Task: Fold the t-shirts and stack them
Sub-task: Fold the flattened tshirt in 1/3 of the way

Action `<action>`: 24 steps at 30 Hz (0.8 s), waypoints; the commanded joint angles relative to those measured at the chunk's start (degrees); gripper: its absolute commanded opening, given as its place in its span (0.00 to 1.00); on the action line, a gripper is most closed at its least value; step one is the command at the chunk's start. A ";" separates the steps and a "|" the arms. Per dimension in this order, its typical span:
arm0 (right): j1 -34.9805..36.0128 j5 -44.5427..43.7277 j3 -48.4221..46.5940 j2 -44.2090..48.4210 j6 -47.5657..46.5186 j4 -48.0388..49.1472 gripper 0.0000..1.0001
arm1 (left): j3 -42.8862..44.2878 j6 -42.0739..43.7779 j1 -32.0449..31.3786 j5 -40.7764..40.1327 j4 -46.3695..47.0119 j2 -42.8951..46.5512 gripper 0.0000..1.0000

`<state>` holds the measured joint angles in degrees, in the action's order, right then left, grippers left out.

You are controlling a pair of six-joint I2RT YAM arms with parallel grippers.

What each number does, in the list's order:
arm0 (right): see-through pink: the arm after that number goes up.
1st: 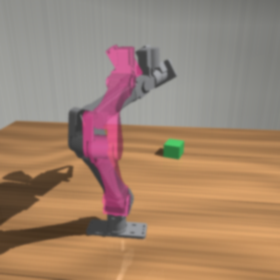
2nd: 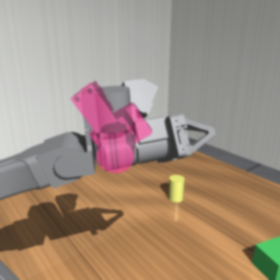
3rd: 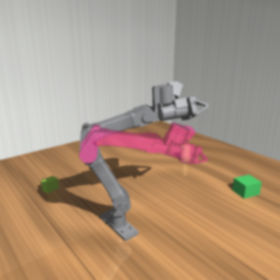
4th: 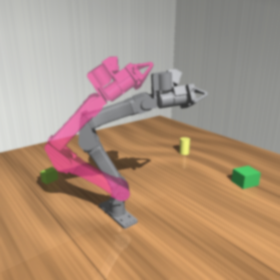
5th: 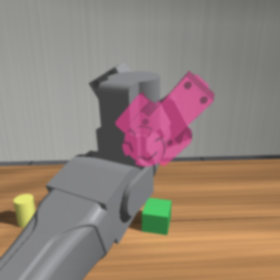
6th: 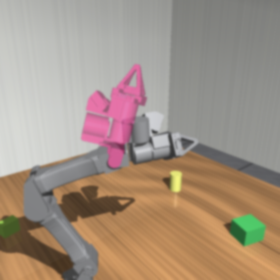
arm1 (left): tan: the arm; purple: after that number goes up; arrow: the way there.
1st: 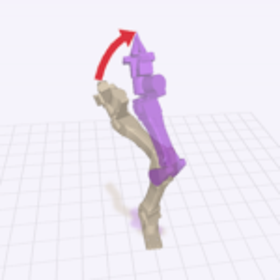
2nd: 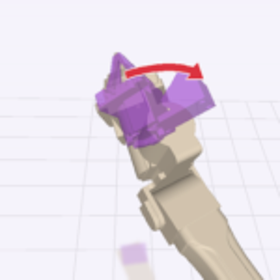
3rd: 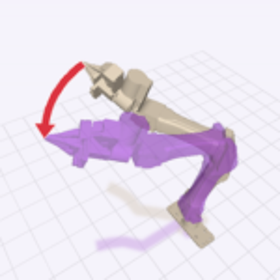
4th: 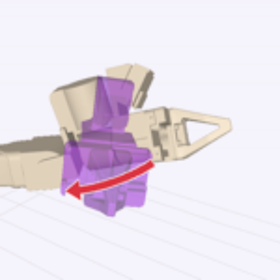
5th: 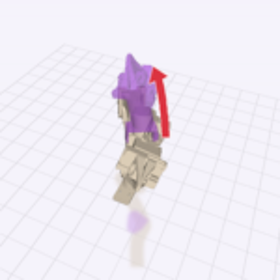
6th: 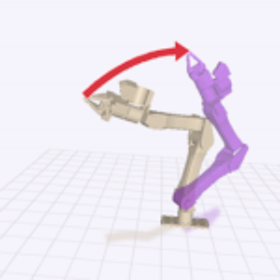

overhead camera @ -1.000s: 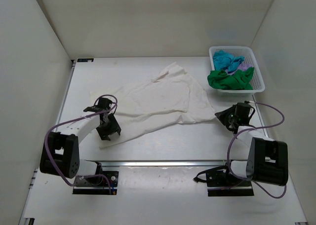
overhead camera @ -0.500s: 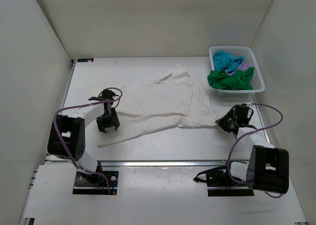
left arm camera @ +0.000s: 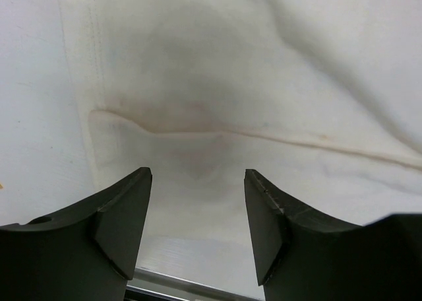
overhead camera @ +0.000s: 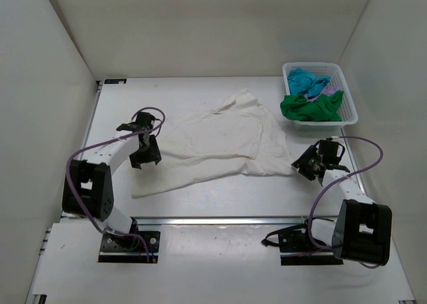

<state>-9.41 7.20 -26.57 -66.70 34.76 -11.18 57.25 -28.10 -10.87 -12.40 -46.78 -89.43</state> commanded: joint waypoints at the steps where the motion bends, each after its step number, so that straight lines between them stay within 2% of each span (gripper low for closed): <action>1: -1.14 4.30 -6.55 -0.19 -3.30 -0.86 0.41 | 1.02 -1.17 -0.99 -1.11 -1.90 7.94 0.70; 3: -0.17 5.54 -10.42 0.16 -5.92 -4.97 0.42 | -0.83 -2.05 1.29 -1.40 -2.43 10.23 0.69; 5: 1.84 8.69 -14.02 1.83 -7.77 -7.53 0.41 | -3.46 -4.85 5.23 0.96 -2.26 12.51 0.63; 7: 2.90 14.48 -15.35 3.32 -8.57 -10.43 0.40 | -6.96 -6.78 7.43 3.07 -1.82 13.57 0.59; 10: 3.52 21.96 -13.61 7.01 -10.24 -14.12 0.38 | -9.17 -11.00 10.78 4.41 -3.40 15.94 0.52; 12: 6.84 22.50 -12.20 9.73 -11.38 -14.74 0.38 | -9.96 -13.47 12.53 3.00 -4.80 17.35 0.45; 16: 11.69 23.90 -9.47 11.33 -11.48 -13.26 0.37 | -16.27 -19.35 15.62 7.30 -2.88 23.06 0.48; 20: 13.28 26.98 -9.99 11.24 -12.69 -12.81 0.39 | -21.91 -25.68 14.65 4.33 -3.57 29.20 0.55; 24: 12.49 29.45 -9.65 9.58 -13.58 -12.03 0.40 | -24.55 -29.02 13.78 4.32 -4.80 34.22 0.57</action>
<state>3.36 33.12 -35.68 -56.27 22.83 -24.93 33.87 -51.70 3.90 -7.64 -51.09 -58.48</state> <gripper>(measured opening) 0.392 0.566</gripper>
